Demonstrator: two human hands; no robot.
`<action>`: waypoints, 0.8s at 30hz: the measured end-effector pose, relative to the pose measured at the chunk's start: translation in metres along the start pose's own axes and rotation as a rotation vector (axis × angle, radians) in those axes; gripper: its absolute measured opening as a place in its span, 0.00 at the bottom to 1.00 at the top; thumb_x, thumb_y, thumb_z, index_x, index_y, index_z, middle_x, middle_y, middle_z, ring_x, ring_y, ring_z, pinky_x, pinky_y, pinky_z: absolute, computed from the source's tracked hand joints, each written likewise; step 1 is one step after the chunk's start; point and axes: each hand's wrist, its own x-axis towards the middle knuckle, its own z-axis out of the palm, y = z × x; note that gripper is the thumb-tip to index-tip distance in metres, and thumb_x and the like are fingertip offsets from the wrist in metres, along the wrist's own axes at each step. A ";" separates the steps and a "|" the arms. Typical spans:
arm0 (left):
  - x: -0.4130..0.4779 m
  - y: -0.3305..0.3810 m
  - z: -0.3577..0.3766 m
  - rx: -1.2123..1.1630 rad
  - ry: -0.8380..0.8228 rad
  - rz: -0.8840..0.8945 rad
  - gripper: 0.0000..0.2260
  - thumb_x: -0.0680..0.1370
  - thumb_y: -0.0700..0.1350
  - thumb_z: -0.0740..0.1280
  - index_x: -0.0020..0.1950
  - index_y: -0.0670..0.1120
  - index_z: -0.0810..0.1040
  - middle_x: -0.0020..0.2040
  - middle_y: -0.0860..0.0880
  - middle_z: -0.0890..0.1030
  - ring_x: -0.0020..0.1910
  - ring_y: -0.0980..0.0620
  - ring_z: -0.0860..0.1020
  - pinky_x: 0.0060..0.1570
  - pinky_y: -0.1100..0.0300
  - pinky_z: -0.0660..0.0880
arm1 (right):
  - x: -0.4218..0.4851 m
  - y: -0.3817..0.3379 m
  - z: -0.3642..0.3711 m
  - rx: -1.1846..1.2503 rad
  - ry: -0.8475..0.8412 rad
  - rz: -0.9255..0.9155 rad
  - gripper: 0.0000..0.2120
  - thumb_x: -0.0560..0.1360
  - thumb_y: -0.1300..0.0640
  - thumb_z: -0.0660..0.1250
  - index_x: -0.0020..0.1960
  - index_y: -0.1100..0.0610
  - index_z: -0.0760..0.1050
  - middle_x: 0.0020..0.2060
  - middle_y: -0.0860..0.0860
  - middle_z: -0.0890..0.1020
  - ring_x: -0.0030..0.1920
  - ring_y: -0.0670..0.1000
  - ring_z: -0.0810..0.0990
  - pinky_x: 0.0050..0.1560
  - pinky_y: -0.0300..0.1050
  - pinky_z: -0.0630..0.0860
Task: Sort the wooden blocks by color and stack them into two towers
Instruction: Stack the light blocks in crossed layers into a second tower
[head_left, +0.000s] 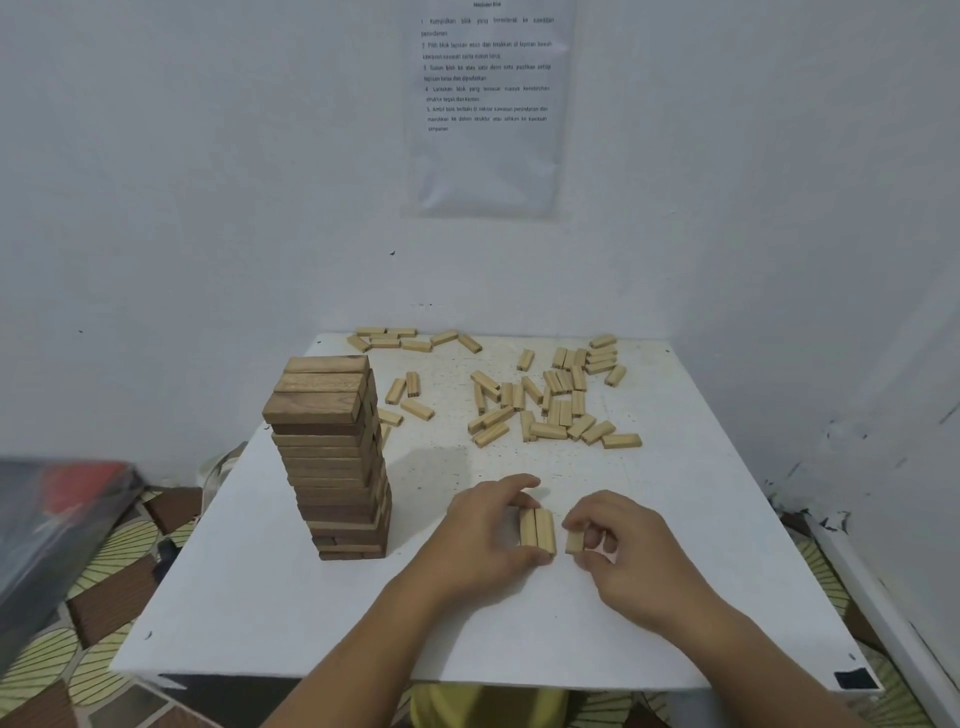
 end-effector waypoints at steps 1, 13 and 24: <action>-0.003 -0.001 -0.001 0.005 0.002 0.001 0.34 0.70 0.60 0.76 0.74 0.65 0.67 0.62 0.67 0.76 0.68 0.59 0.70 0.70 0.51 0.70 | -0.002 0.000 -0.002 0.004 -0.003 0.014 0.19 0.71 0.64 0.76 0.55 0.44 0.80 0.51 0.37 0.78 0.51 0.42 0.78 0.50 0.33 0.72; -0.009 -0.004 -0.003 0.005 0.034 0.008 0.34 0.72 0.57 0.78 0.75 0.60 0.69 0.62 0.65 0.78 0.66 0.63 0.72 0.69 0.57 0.70 | 0.005 -0.006 0.006 -0.063 -0.064 0.061 0.30 0.75 0.57 0.73 0.75 0.45 0.70 0.67 0.37 0.66 0.69 0.39 0.63 0.71 0.36 0.62; -0.007 -0.011 0.001 -0.012 0.061 0.011 0.34 0.71 0.58 0.78 0.74 0.62 0.69 0.62 0.66 0.78 0.66 0.64 0.71 0.69 0.57 0.70 | 0.007 -0.004 0.014 -0.010 -0.070 0.144 0.32 0.77 0.58 0.73 0.75 0.36 0.67 0.61 0.35 0.74 0.62 0.37 0.72 0.57 0.24 0.64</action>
